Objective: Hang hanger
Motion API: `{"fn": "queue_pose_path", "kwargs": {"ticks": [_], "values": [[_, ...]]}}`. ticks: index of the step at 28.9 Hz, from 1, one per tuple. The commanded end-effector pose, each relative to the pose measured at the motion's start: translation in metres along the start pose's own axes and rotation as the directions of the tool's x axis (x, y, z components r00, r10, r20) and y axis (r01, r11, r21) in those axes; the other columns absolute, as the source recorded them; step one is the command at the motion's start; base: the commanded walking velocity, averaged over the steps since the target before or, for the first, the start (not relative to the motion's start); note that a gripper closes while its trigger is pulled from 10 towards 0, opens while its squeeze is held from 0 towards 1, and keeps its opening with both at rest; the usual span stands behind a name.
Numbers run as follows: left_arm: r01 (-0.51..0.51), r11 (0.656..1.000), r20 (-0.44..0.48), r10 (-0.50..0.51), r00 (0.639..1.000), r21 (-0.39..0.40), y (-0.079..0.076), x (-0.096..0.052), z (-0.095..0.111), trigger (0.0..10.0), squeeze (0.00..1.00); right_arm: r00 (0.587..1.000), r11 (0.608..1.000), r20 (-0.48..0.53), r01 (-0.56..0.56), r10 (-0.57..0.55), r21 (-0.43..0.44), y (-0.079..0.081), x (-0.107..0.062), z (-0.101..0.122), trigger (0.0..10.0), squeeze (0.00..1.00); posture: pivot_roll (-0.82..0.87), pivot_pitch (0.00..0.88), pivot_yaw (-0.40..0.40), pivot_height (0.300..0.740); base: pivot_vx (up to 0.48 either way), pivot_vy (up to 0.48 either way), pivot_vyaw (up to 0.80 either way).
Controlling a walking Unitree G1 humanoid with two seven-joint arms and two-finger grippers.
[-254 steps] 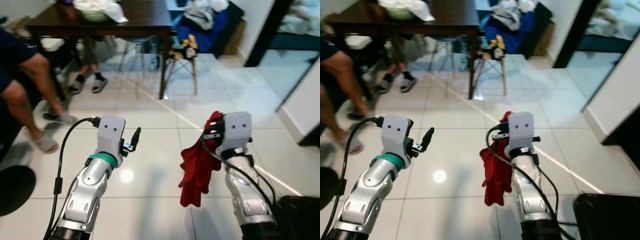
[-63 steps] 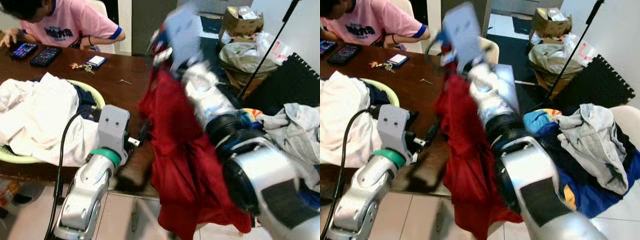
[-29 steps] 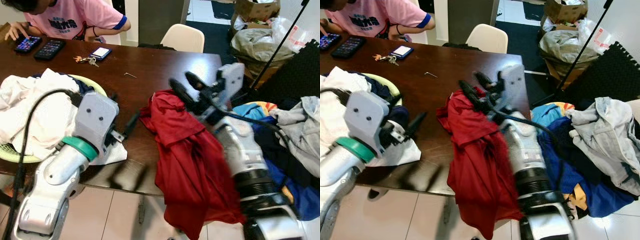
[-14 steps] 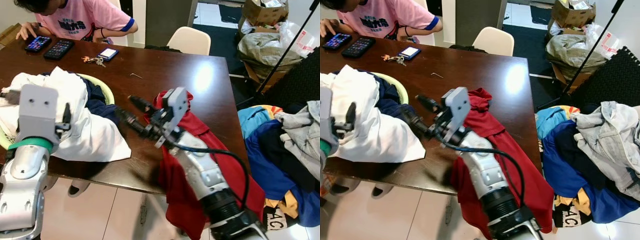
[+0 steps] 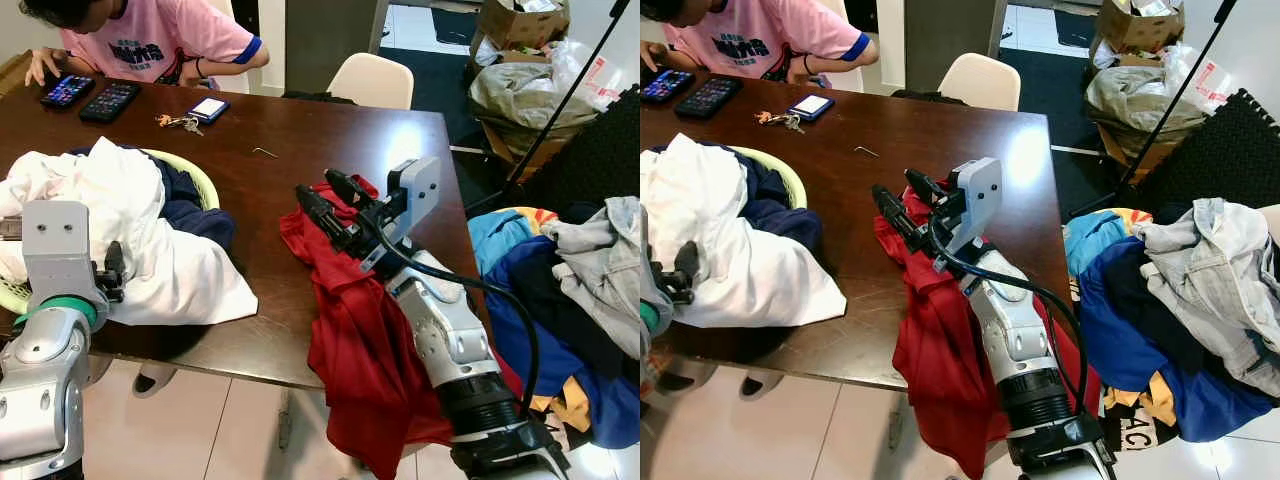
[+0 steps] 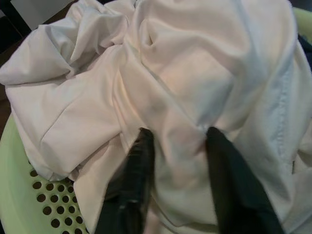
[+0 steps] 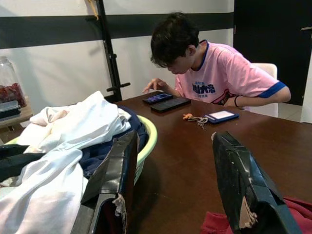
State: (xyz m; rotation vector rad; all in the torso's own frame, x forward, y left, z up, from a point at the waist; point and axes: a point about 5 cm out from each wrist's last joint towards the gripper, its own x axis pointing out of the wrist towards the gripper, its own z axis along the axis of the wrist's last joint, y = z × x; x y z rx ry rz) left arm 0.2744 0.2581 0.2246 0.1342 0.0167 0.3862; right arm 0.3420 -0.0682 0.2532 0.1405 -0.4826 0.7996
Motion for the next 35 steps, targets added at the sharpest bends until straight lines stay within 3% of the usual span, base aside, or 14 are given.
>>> {"fn": "queue_pose_path", "kwargs": {"ticks": [1, 17, 19, 21, 22, 24, 26, 27, 28, 29, 30, 32, 33, 35], "values": [[-0.018, 1.000, -0.008, 0.018, 1.000, 0.010, 0.001, -0.002, -0.004, 0.0, 0.00, 1.000, 1.000, -0.005, 0.008, -0.008, 0.001, -0.001, -0.002, 0.000, 10.0, 0.00, 0.09, 0.163, 0.023, 0.740, 0.000, 0.000, 0.00], [-0.183, 0.983, 0.263, 0.175, 0.949, 0.008, 0.007, -0.006, 0.039, 0.0, 0.00, 0.999, 0.999, 0.001, 0.042, -0.042, 0.000, -0.005, -0.002, 0.006, 10.0, 0.00, 0.09, 0.167, 0.023, 0.740, 0.000, 0.000, 0.00], [-0.172, 0.984, 0.475, 0.131, 0.870, 0.044, -0.004, -0.009, 0.078, 0.0, 0.00, 0.998, 0.998, 0.012, 0.057, -0.057, -0.006, -0.008, -0.001, 0.009, 10.0, 0.00, 0.09, 0.166, 0.021, 0.740, 0.000, 0.000, 0.00], [-0.039, 0.991, 0.654, -0.055, 0.755, 0.129, -0.031, -0.015, 0.120, 0.0, 0.00, 0.997, 0.997, 0.029, 0.074, -0.074, -0.011, -0.012, 0.000, 0.014, 10.0, 0.00, 0.08, 0.164, 0.014, 0.740, 0.000, 0.000, 0.00], [-0.039, 0.991, 0.654, -0.055, 0.755, 0.129, -0.031, -0.015, 0.120, 0.0, 0.00, 0.997, 0.997, 0.029, 0.074, -0.074, -0.011, -0.012, 0.000, 0.014, 10.0, 0.00, 0.08, 0.164, 0.014, 0.740, 0.000, 0.000, 0.00], [0.189, 0.960, 0.701, -0.281, 0.655, 0.209, -0.060, -0.021, 0.146, 0.0, 0.00, 0.996, 0.997, 0.043, 0.077, -0.077, -0.013, -0.013, 0.001, 0.018, 10.0, 0.00, 0.08, 0.161, 0.008, 0.740, 0.000, 0.000, 0.00], [0.299, 0.926, 0.702, -0.372, 0.607, 0.232, -0.071, -0.025, 0.155, 0.0, 0.00, 0.996, 0.997, 0.048, 0.076, -0.075, -0.012, -0.013, 0.002, 0.020, 10.0, 0.00, 0.08, 0.161, 0.008, 0.740, 0.000, 0.000, 0.00], [0.404, 0.876, 0.717, -0.459, 0.524, 0.265, -0.081, -0.033, 0.169, 10.0, 0.00, 0.996, 0.998, 0.054, 0.068, -0.067, -0.013, -0.012, 0.003, 0.022, 10.0, 0.00, 0.08, 0.155, 0.008, 0.740, 0.000, 0.000, 0.00], [0.404, 0.876, 0.717, -0.459, 0.524, 0.265, -0.081, -0.033, 0.169, 10.0, 0.00, 0.996, 0.998, 0.054, 0.068, -0.067, -0.013, -0.012, 0.003, 0.022, 10.0, 0.00, 0.08, 0.155, 0.008, 0.740, 0.000, 0.000, 0.00], [0.484, 0.822, 0.724, -0.527, 0.444, 0.301, -0.089, -0.041, 0.181, 10.0, 0.00, 0.996, 0.998, 0.060, 0.062, -0.061, -0.015, -0.012, 0.003, 0.023, 10.0, 0.00, 0.08, 0.154, 0.007, 0.740, 0.000, 0.000, 0.00], [0.484, 0.822, 0.724, -0.527, 0.444, 0.301, -0.089, -0.041, 0.181, 10.0, 0.00, 0.996, 0.998, 0.060, 0.062, -0.061, -0.015, -0.012, 0.003, 0.023, 10.0, 0.00, 0.08, 0.154, 0.007, 0.740, 0.000, 0.000, 0.00], [0.560, 0.736, 0.750, -0.600, 0.279, 0.380, -0.097, -0.055, 0.205, 10.0, 0.00, 0.996, 0.998, 0.074, 0.059, -0.058, -0.013, -0.012, 0.004, 0.027, 10.0, 0.00, 0.08, 0.146, 0.010, 0.740, 0.000, 0.000, 0.00], [0.560, 0.736, 0.750, -0.600, 0.279, 0.380, -0.097, -0.055, 0.205, 10.0, 0.00, 0.996, 0.998, 0.074, 0.059, -0.058, -0.013, -0.012, 0.004, 0.027, 10.0, 0.00, 0.08, 0.146, 0.010, 0.740, 0.000, 0.000, 0.00], [0.564, 0.681, 0.770, -0.628, 0.119, 0.468, -0.103, -0.066, 0.228, 10.0, 0.00, 0.994, 0.998, 0.092, 0.065, -0.065, 0.000, -0.013, 0.004, 0.030, 10.0, 0.00, 0.07, 0.140, 0.010, 0.740, 0.000, 0.000, 0.00]]}}
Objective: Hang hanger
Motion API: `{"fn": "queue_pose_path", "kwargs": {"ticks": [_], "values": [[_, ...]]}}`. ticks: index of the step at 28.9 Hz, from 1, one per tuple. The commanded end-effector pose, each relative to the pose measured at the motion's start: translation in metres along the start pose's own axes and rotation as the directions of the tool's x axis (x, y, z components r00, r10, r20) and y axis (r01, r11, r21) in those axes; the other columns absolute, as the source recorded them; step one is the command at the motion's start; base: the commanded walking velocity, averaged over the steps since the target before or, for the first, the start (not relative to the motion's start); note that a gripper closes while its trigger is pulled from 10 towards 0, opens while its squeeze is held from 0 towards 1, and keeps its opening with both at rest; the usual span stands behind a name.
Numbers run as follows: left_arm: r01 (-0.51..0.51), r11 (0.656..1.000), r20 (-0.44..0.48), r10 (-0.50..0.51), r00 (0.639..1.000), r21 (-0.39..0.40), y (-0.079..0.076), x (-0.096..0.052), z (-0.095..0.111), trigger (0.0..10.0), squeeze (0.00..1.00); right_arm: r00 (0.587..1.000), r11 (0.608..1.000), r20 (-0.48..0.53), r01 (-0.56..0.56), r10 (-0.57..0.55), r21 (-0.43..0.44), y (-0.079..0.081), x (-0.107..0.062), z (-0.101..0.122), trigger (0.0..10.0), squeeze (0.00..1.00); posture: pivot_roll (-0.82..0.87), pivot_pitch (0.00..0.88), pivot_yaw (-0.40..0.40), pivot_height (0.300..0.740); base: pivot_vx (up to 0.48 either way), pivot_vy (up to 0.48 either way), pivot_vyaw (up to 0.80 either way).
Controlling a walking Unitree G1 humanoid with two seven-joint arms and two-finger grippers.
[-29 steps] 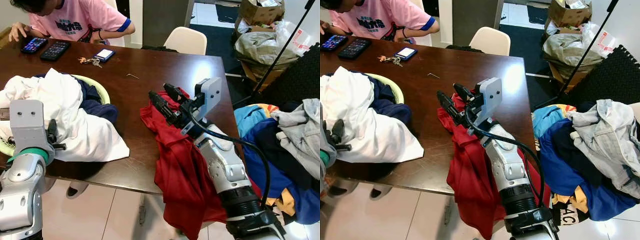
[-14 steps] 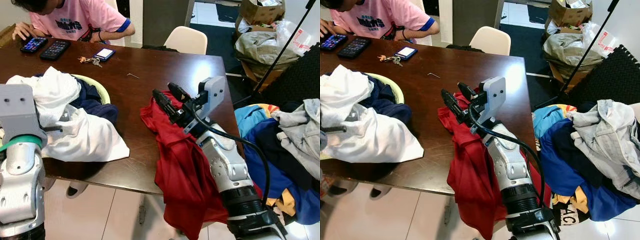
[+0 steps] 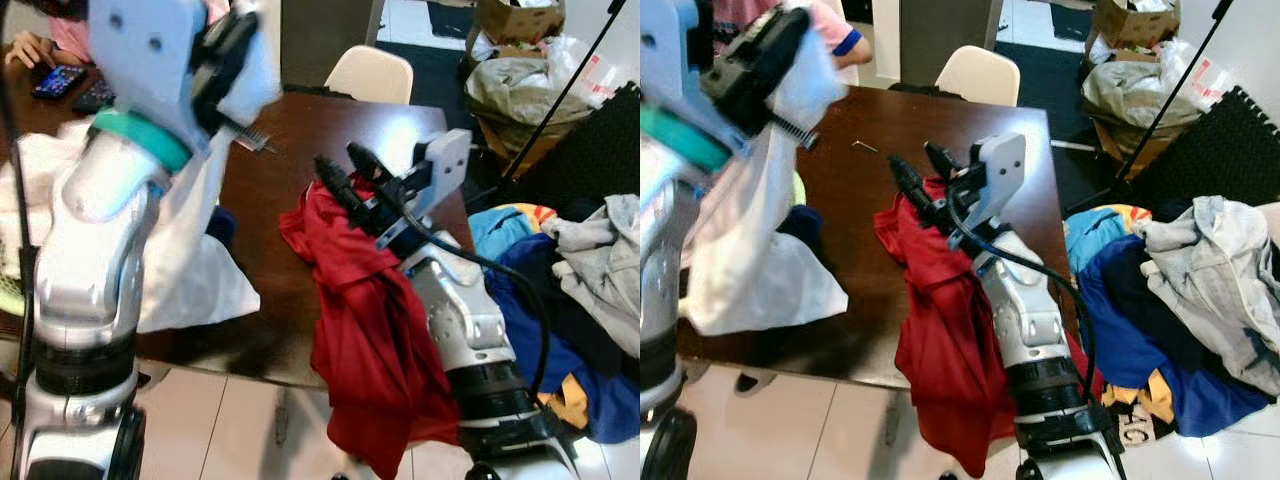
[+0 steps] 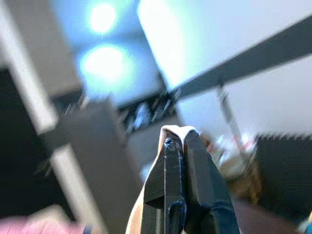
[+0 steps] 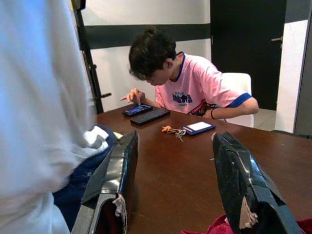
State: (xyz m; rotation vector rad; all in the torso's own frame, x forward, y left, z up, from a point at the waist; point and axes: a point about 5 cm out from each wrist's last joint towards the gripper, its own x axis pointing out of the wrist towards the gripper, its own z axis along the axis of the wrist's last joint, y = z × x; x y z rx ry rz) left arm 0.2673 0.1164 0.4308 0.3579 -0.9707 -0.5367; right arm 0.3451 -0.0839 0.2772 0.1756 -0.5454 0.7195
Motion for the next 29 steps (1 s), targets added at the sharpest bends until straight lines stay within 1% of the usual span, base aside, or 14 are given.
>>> {"fn": "queue_pose_path", "kwargs": {"ticks": [1, 2, 3, 4, 7, 9, 12, 14, 16, 17, 18, 19, 25, 29], "values": [[0.086, 0.996, 0.106, -0.089, 0.990, 0.030, -0.005, 0.010, 0.014, 10.0, 0.00, 1.000, 1.000, 0.026, -0.006, 0.006, 0.014, 0.001, 0.002, 0.006, 10.0, 0.00, 0.07, 0.140, 0.010, 0.740, 0.000, 0.000, 0.00], [0.086, 0.996, 0.106, -0.089, 0.990, 0.030, -0.005, 0.010, 0.014, 10.0, 0.00, 1.000, 1.000, 0.026, -0.006, 0.006, 0.014, 0.001, 0.002, 0.006, 10.0, 0.00, 0.07, 0.140, 0.010, 0.740, 0.000, 0.000, 0.00], [0.099, 0.992, 0.172, -0.111, 0.979, 0.079, -0.003, 0.025, 0.026, 10.0, 0.00, 0.999, 0.999, 0.053, -0.017, 0.014, 0.049, 0.001, 0.001, 0.010, 10.0, 0.00, 0.07, 0.138, 0.015, 0.740, 0.000, 0.000, 0.00], [0.103, 0.990, 0.187, -0.119, 0.975, 0.092, -0.002, 0.028, 0.028, 10.0, 0.00, 0.998, 0.998, 0.060, -0.020, 0.017, 0.058, 0.002, 0.001, 0.011, 10.0, 0.00, 0.07, 0.138, 0.015, 0.740, 0.000, 0.000, 0.00], [0.105, 0.989, 0.171, -0.122, 0.978, 0.108, 0.000, 0.030, 0.027, 10.0, 0.00, 0.995, 0.995, 0.086, -0.054, 0.046, 0.082, 0.003, -0.001, 0.017, 10.0, 0.00, 0.07, 0.137, 0.020, 0.740, 0.000, 0.000, 0.00], [0.099, 0.990, 0.101, -0.109, 0.989, 0.105, 0.009, 0.027, 0.013, 10.0, 0.00, 0.978, 0.975, 0.135, -0.176, 0.158, 0.135, 0.010, -0.008, 0.030, 10.0, 0.00, 0.06, 0.141, 0.023, 0.740, 0.000, 0.000, 0.00], [0.085, 0.992, 0.058, -0.091, 0.994, 0.097, 0.013, 0.022, 0.004, 10.0, 0.00, 0.963, 0.954, 0.152, -0.247, 0.223, 0.169, 0.015, -0.013, 0.034, 10.0, 0.00, 0.06, 0.143, 0.024, 0.740, 0.000, 0.000, 0.00], [0.034, 0.995, -0.023, -0.032, 0.999, 0.093, 0.019, 0.011, -0.015, 10.0, 0.00, 0.920, 0.893, 0.176, -0.385, 0.351, 0.234, 0.027, -0.021, 0.040, 10.0, 0.00, 0.07, 0.150, 0.019, 0.740, 0.000, 0.000, 0.00], [0.004, 0.996, -0.054, 0.001, 0.999, 0.092, 0.021, 0.006, -0.023, 10.0, 0.00, 0.902, 0.872, 0.167, -0.429, 0.399, 0.236, 0.034, -0.022, 0.040, 10.0, 0.00, 0.07, 0.150, 0.019, 0.740, 0.000, 0.000, 0.00], [-0.020, 0.997, -0.071, 0.025, 0.997, 0.079, 0.022, 0.003, -0.028, 10.0, 0.00, 0.892, 0.863, 0.152, -0.451, 0.426, 0.228, 0.039, -0.022, 0.038, 10.0, 0.14, 0.06, 0.151, 0.019, 0.740, 0.000, 0.000, 0.00], [-0.020, 0.997, -0.071, 0.025, 0.997, 0.079, 0.022, 0.003, -0.028, 10.0, 0.00, 0.892, 0.863, 0.152, -0.451, 0.426, 0.228, 0.039, -0.022, 0.038, 10.0, 0.14, 0.06, 0.151, 0.019, 0.740, 0.000, 0.000, 0.00], [-0.028, 0.997, -0.079, 0.033, 0.996, 0.072, 0.022, 0.001, -0.032, 10.0, 0.00, 0.887, 0.861, 0.134, -0.461, 0.441, 0.215, 0.045, -0.020, 0.036, 10.0, 1.00, 0.06, 0.152, 0.018, 0.740, 0.000, 0.000, 0.00], [-0.021, 0.998, -0.080, 0.026, 0.996, 0.059, 0.019, -0.002, -0.037, 10.0, 0.00, 0.909, 0.899, 0.067, -0.417, 0.411, 0.135, 0.059, -0.006, 0.026, 10.0, 1.00, 0.06, 0.152, 0.018, 0.740, 0.000, 0.000, 0.00], [-0.020, 0.999, -0.061, 0.022, 0.998, 0.046, 0.017, -0.002, -0.033, 10.0, 0.00, 0.978, 0.977, -0.001, -0.210, 0.210, -0.017, 0.051, 0.011, 0.014, 10.0, 1.00, 0.07, 0.147, 0.015, 0.740, 0.000, 0.000, 0.00]]}}
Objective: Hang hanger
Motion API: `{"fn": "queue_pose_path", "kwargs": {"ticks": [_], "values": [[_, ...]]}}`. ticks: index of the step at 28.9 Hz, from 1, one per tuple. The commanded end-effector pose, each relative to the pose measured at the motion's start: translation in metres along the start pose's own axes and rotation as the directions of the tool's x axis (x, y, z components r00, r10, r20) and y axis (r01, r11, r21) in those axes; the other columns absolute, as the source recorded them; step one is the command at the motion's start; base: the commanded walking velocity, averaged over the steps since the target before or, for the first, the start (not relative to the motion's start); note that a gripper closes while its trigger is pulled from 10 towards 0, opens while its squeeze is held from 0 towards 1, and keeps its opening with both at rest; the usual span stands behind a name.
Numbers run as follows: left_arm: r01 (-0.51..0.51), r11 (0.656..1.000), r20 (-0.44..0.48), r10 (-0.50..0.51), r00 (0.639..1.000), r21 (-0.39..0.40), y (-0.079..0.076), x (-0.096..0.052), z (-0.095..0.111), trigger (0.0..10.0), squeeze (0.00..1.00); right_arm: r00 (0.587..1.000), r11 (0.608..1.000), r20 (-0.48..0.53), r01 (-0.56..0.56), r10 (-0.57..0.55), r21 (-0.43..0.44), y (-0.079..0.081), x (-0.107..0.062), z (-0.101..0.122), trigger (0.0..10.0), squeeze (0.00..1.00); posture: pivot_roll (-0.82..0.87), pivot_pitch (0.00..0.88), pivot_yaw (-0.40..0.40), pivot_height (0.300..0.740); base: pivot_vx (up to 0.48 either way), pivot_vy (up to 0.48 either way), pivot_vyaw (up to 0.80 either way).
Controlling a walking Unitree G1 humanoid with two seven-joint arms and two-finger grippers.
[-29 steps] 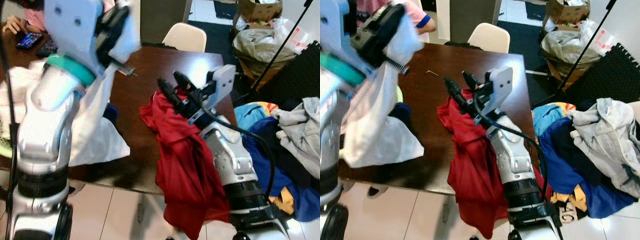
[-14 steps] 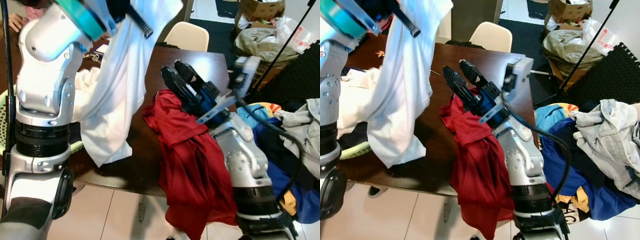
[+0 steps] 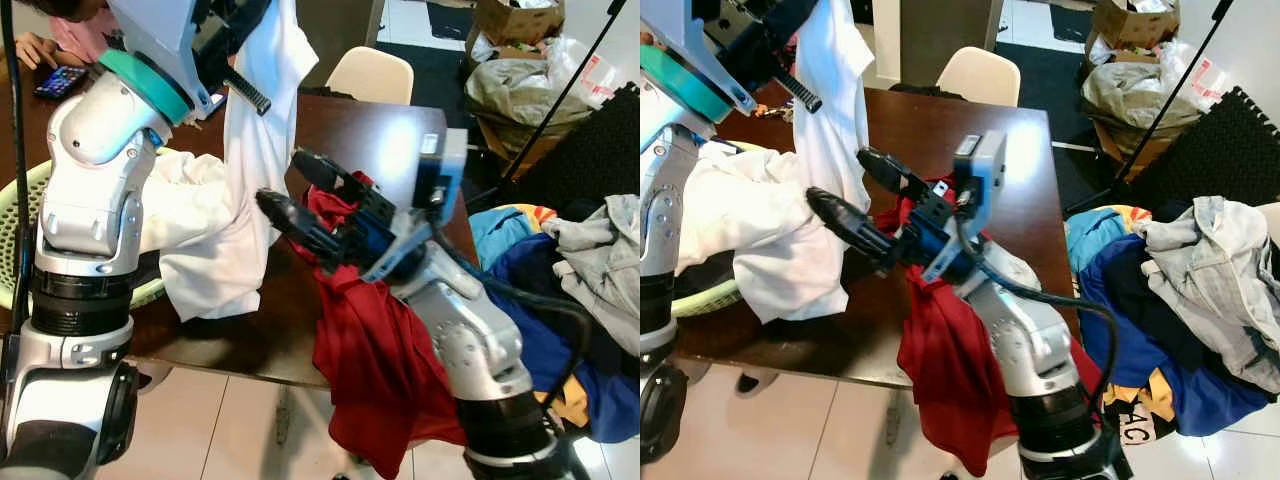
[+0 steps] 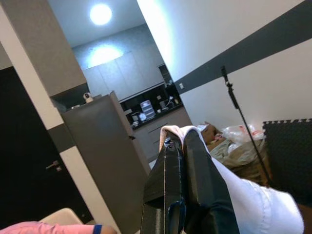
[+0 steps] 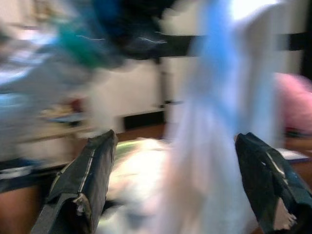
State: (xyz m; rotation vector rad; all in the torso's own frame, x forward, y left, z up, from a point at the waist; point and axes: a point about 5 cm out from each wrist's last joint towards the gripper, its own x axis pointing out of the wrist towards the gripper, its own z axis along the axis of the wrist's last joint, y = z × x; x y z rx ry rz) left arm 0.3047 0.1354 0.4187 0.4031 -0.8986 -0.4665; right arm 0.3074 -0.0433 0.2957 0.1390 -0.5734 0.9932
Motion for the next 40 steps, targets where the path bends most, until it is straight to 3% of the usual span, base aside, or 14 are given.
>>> {"fn": "queue_pose_path", "kwargs": {"ticks": [1, 5, 6, 7, 8, 13, 14, 16, 18, 19, 20, 21, 22, 40], "values": [[0.010, 1.000, 0.033, -0.010, 0.999, -0.001, -0.002, 0.000, 0.006, 10.0, 0.00, 0.993, 0.991, -0.021, 0.117, -0.118, -0.070, -0.009, 0.002, -0.005, 10.0, 1.00, 0.07, 0.146, 0.015, 0.740, 0.000, 0.000, 0.00], [0.009, 1.000, 0.039, -0.008, 0.999, -0.010, -0.004, 0.000, 0.007, 10.0, 0.00, 0.976, 0.966, -0.006, 0.216, -0.219, -0.140, -0.017, 0.004, -0.004, 10.0, 1.00, 0.07, 0.146, 0.014, 0.740, 0.000, 0.000, 0.00], [0.009, 1.000, 0.042, -0.008, 0.999, -0.015, -0.004, 0.000, 0.007, 10.0, 0.00, 0.970, 0.958, -0.001, 0.238, -0.242, -0.161, -0.019, 0.004, -0.003, 10.0, 0.85, 0.07, 0.144, 0.012, 0.740, 0.000, 0.000, 0.00], [0.008, 1.000, 0.044, -0.007, 0.999, -0.019, -0.004, 0.000, 0.008, 10.0, 0.00, 0.966, 0.951, 0.001, 0.255, -0.259, -0.174, -0.020, 0.005, -0.002, 10.0, 0.21, 0.07, 0.144, 0.012, 0.740, 0.000, 0.000, 0.00], [0.006, 1.000, 0.049, -0.005, 0.999, -0.028, -0.005, 0.000, 0.008, 10.0, 0.00, 0.966, 0.952, -0.006, 0.255, -0.260, -0.170, -0.017, 0.006, -0.005, 10.0, 0.00, 0.07, 0.143, 0.011, 0.740, 0.000, 0.000, 0.00], [0.005, 1.000, 0.051, -0.003, 0.999, -0.030, -0.005, 0.000, 0.008, 10.0, 0.00, 0.966, 0.954, -0.012, 0.251, -0.257, -0.165, -0.014, 0.007, -0.008, 10.0, 0.00, 0.07, 0.143, 0.010, 0.740, 0.000, 0.000, 0.00], [0.001, 0.999, 0.050, 0.000, 0.999, -0.032, -0.005, -0.001, 0.008, 10.0, 0.00, 0.973, 0.967, -0.029, 0.224, -0.229, -0.118, -0.005, 0.011, -0.015, 6.6, 0.00, 0.07, 0.142, 0.009, 0.740, 0.000, 0.000, 0.00], [0.000, 0.999, 0.050, 0.002, 0.999, -0.033, -0.005, -0.002, 0.008, 10.0, 0.00, 0.975, 0.971, -0.031, 0.218, -0.222, -0.102, -0.002, 0.012, -0.018, 6.6, 0.00, 0.07, 0.142, 0.009, 0.740, 0.000, 0.000, 0.00], [-0.006, 0.999, 0.045, 0.007, 0.999, -0.036, -0.005, -0.003, 0.007, 10.0, 0.00, 0.980, 0.980, -0.036, 0.194, -0.195, -0.039, 0.007, 0.015, -0.024, 4.4, 0.00, 0.07, 0.142, 0.009, 0.740, 0.000, 0.000, 0.00], [-0.006, 0.999, 0.045, 0.007, 0.999, -0.036, -0.005, -0.003, 0.007, 10.0, 0.00, 0.980, 0.980, -0.036, 0.194, -0.195, -0.039, 0.007, 0.015, -0.024, 4.4, 0.00, 0.07, 0.142, 0.009, 0.740, 0.000, 0.000, 0.00], [-0.008, 0.999, 0.041, 0.009, 0.999, -0.036, -0.005, -0.004, 0.007, 10.0, 0.00, 0.986, 0.986, -0.026, 0.167, -0.167, 0.006, 0.012, 0.016, -0.024, 7.9, 0.00, 0.07, 0.142, 0.009, 0.740, 0.000, 0.000, 0.00], [-0.009, 0.999, 0.039, 0.011, 0.999, -0.036, -0.005, -0.004, 0.007, 10.0, 0.00, 0.989, 0.988, -0.016, 0.150, -0.150, 0.033, 0.015, 0.017, -0.024, 7.9, 0.00, 0.07, 0.142, 0.008, 0.740, 0.000, 0.000, 0.00], [-0.011, 0.999, 0.034, 0.012, 0.999, -0.039, -0.005, -0.005, 0.005, 10.0, 0.00, 0.992, 0.988, -0.002, 0.127, -0.128, 0.083, 0.018, 0.017, -0.022, 10.0, 0.00, 0.06, 0.143, 0.008, 0.740, 0.000, 0.000, 0.00], [-0.005, 0.988, 0.005, 0.006, 1.000, -0.151, -0.029, -0.003, -0.013, 10.0, 0.00, 0.961, 0.967, -0.134, 0.225, -0.240, -0.119, 0.029, 0.026, -0.051, 10.0, 0.00, 0.05, 0.157, 0.009, 0.740, 0.000, 0.000, 0.00]]}}
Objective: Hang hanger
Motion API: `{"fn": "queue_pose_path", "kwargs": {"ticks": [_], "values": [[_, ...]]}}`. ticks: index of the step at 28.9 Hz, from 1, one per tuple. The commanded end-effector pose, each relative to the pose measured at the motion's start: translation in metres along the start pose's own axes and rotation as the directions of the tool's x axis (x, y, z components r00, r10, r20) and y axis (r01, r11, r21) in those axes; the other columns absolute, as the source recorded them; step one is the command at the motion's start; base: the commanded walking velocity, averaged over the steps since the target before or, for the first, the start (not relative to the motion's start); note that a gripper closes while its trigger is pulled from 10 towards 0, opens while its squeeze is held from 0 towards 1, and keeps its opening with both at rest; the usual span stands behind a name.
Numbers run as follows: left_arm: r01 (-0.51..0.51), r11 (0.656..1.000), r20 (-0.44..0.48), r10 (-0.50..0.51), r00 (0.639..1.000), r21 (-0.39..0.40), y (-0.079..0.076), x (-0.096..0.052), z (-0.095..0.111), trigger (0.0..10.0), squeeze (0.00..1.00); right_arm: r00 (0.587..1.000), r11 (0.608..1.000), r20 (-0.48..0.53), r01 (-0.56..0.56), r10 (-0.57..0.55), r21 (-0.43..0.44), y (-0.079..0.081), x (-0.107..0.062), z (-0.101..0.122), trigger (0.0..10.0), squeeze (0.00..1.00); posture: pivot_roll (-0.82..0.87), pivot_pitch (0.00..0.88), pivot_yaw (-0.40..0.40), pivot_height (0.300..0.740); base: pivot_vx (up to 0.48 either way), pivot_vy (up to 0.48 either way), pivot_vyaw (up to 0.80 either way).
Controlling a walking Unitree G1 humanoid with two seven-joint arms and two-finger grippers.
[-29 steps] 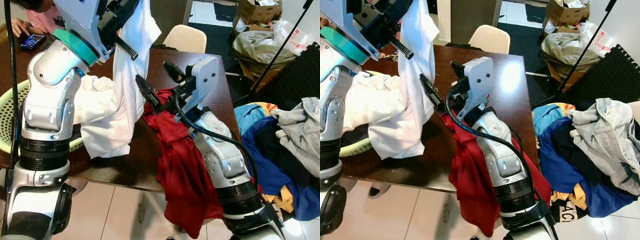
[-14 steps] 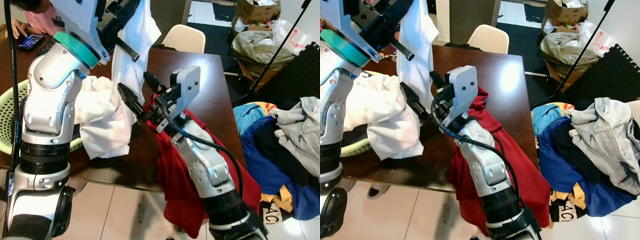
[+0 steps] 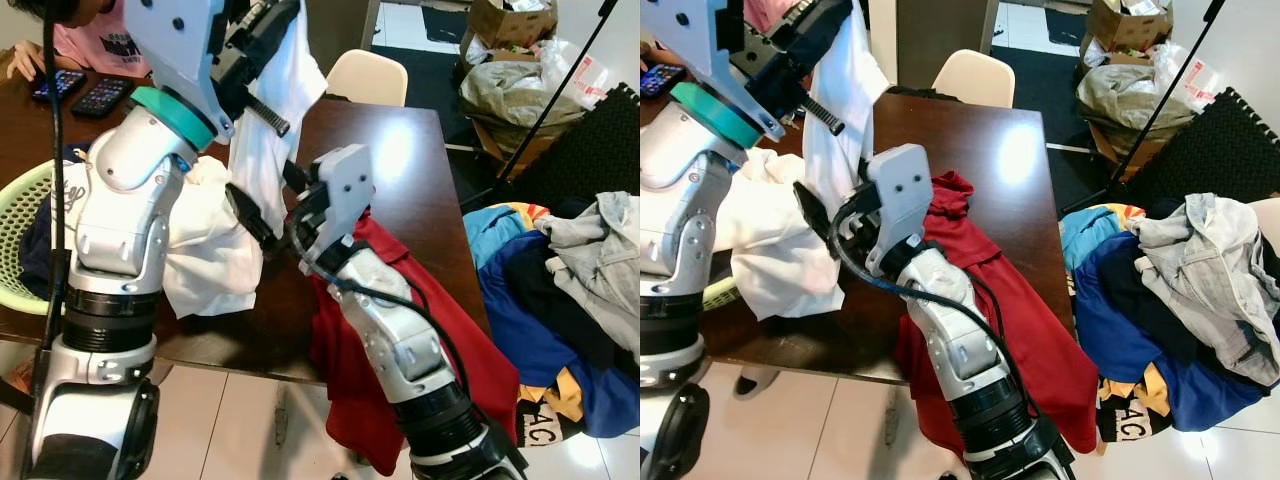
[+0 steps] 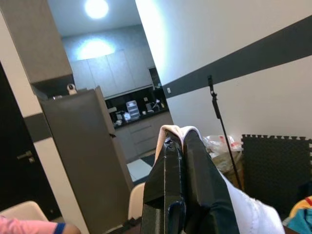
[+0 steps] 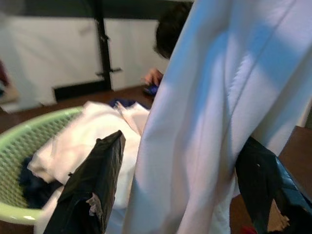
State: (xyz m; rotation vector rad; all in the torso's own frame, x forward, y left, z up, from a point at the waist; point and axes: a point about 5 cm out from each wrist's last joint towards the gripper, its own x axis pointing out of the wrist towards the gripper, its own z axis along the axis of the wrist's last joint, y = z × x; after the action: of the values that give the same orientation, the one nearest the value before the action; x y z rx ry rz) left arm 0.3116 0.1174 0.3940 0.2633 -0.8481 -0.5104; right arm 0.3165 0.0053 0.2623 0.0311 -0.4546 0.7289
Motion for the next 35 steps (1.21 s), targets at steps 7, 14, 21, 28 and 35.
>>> {"fn": "queue_pose_path", "kwargs": {"ticks": [7, 14, 21, 28, 35], "values": [[0.016, 1.000, 0.022, -0.016, 1.000, -0.013, -0.005, 0.000, 0.004, 10.0, 0.00, 0.997, 0.997, 0.033, 0.061, -0.063, 0.043, -0.002, 0.004, 0.005, 0.0, 0.00, 0.05, 0.157, 0.007, 0.740, 0.000, 0.000, 0.00], [0.009, 1.000, 0.005, -0.009, 1.000, -0.014, -0.005, -0.004, 0.000, 10.0, 0.00, 0.990, 0.993, 0.139, -0.045, 0.029, 0.114, -0.015, -0.004, 0.024, 0.0, 0.00, 0.04, 0.157, 0.007, 0.740, 0.000, 0.000, 0.00], [-0.015, 1.000, -0.012, 0.015, 1.000, 0.004, -0.001, -0.006, -0.003, 10.0, 0.00, 0.978, 0.977, 0.182, -0.134, 0.103, 0.168, -0.021, -0.012, 0.033, 0.0, 0.00, 0.04, 0.156, 0.007, 0.740, 0.000, 0.000, 0.00], [-0.022, 1.000, -0.013, 0.022, 1.000, 0.005, -0.001, -0.008, -0.002, 10.0, 0.00, 0.978, 0.980, 0.173, -0.143, 0.119, 0.137, -0.021, -0.009, 0.034, 0.0, 0.00, 0.05, 0.155, 0.004, 0.740, 0.000, 0.000, 0.00], [-0.024, 1.000, -0.016, 0.024, 1.000, 0.005, -0.001, -0.007, -0.003, 10.0, 0.00, 0.976, 0.979, 0.168, -0.161, 0.140, 0.123, -0.004, -0.005, 0.033, 10.0, 0.00, 0.05, 0.154, 0.007, 0.740, 0.000, 0.000, 0.00]]}}
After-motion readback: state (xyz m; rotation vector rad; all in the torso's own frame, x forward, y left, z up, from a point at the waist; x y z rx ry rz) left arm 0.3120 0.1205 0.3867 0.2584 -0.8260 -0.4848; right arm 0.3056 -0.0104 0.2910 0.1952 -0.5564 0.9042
